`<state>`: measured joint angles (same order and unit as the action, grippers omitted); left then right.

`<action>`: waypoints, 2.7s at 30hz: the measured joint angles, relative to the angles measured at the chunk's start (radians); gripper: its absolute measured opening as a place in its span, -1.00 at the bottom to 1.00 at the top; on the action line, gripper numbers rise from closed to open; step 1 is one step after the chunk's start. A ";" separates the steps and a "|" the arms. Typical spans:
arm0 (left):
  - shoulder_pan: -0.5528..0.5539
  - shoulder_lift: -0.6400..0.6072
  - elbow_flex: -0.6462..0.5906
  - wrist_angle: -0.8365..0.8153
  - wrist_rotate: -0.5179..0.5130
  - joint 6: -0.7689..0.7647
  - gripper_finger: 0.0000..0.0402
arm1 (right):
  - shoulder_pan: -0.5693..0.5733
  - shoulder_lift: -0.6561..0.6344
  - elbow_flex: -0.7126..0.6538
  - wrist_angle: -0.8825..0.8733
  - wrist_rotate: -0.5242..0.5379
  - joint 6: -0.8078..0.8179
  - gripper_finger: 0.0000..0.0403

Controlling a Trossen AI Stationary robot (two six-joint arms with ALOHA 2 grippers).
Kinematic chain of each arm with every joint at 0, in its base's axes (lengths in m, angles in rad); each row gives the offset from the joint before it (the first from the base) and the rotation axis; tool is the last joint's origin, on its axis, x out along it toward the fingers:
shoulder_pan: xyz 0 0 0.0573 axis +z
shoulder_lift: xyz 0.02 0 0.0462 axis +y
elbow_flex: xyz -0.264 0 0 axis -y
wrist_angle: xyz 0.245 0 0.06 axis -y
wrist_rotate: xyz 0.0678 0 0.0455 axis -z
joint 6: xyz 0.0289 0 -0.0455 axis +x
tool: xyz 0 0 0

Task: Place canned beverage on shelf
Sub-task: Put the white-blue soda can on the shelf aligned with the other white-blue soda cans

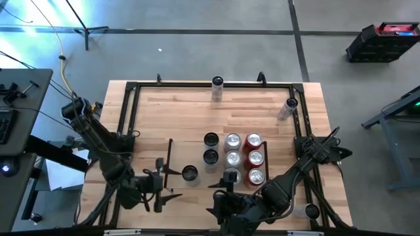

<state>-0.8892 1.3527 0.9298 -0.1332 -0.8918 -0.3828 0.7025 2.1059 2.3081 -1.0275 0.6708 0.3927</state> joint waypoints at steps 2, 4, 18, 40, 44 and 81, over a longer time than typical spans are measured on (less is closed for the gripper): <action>0.008 0.010 0.000 0.025 0.010 0.018 0.65 | 0.000 0.000 0.000 0.000 -0.027 0.010 0.56; 0.021 0.024 0.001 0.059 0.049 0.026 0.65 | -0.005 0.003 0.000 0.001 -0.054 0.015 0.56; 0.053 0.050 0.001 0.191 0.133 0.115 0.64 | -0.030 0.029 0.001 0.020 -0.075 -0.034 0.56; 0.090 0.072 0.001 0.247 0.195 0.215 0.64 | -0.010 0.019 0.001 -0.036 -0.053 0.020 0.56; 0.081 0.049 0.001 0.239 0.150 0.245 0.64 | 0.000 0.019 0.000 -0.047 -0.053 0.026 0.56; 0.171 0.130 0.001 0.373 0.259 0.281 0.64 | -0.002 0.015 0.000 -0.107 -0.051 0.081 0.56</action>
<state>-0.7181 1.4830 0.9313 0.2401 -0.6324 -0.1020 0.7006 2.1208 2.3085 -1.1342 0.6199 0.4736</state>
